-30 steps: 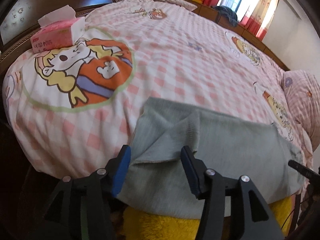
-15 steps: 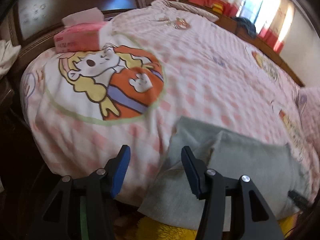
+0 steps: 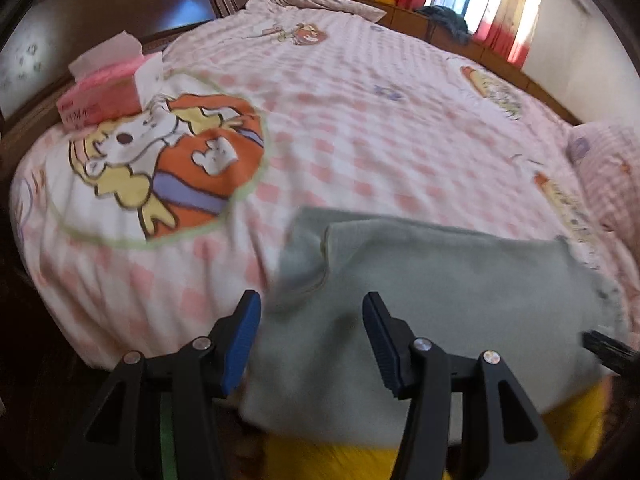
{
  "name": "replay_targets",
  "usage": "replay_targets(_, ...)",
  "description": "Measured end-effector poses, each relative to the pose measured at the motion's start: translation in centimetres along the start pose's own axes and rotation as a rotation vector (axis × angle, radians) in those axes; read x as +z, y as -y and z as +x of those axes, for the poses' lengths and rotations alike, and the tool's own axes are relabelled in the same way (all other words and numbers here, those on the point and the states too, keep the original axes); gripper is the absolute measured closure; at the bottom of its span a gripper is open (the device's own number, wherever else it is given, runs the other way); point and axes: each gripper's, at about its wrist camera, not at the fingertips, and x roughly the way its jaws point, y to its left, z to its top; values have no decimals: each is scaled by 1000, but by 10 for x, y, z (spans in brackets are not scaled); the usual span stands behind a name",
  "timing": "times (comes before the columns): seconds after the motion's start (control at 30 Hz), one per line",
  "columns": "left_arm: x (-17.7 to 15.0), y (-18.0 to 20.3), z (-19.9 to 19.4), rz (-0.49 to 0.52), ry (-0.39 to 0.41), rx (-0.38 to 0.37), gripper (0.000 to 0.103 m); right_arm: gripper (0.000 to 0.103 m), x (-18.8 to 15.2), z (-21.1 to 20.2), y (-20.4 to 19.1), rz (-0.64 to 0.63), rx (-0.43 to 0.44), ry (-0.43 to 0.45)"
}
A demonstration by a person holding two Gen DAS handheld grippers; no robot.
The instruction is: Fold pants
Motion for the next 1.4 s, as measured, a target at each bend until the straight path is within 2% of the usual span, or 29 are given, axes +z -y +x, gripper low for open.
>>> replay_targets(0.07, 7, -9, 9, -37, -11, 62, 47, 40, 0, 0, -1, -1, 1, 0)
replay_targets(0.17, 8, -25, 2, -129, -1, -37, 47, 39, -1, 0, -1, -1, 4, 3)
replay_targets(0.23, 4, -28, -4, -139, 6, -121, 47, 38, -1, 1, -1, 2, 7, 5)
replay_targets(0.3, -2, -27, -4, -122, -15, -160, 47, 33, -1, 1, 0, 10, 19, 7)
replay_targets(0.4, -11, -22, 4, -92, -38, -128, 47, 28, 0, 4, -4, 1, 13, -4)
replay_targets(0.53, -16, -18, 9, -77, -26, -115, 47, 19, 1, 6, -7, -12, 22, -8)
replay_targets(0.63, -16, -19, 11, -76, -26, -115, 48, 18, 2, 6, -10, -15, 12, -12)
replay_targets(0.67, -16, -19, 11, -79, -25, -118, 51, 17, 2, 6, -9, -5, 12, -13)
replay_targets(0.73, -17, -17, 9, -87, -32, -157, 76, 17, 4, 5, -7, 23, 16, -14)
replay_targets(0.83, -18, -11, 1, -63, -19, -142, 91, 18, 6, -2, -4, 63, 30, -15)
replay_targets(1.03, -23, -2, -17, -47, 18, -173, 92, 20, 0, -21, -4, 71, 83, 23)
replay_targets(1.17, -22, 3, 0, -34, -18, -126, 90, 20, -4, -25, -8, 48, 100, 30)
replay_targets(1.3, -21, -2, 11, -89, -35, -140, 89, 20, -8, -26, -9, 47, 124, 17)
replay_targets(1.33, -20, -3, 9, -94, -37, -144, 93, 20, -9, -28, -9, 45, 127, 19)
replay_targets(1.4, -18, -1, 1, -95, -34, -163, 93, 20, -11, -31, -7, 41, 130, 25)
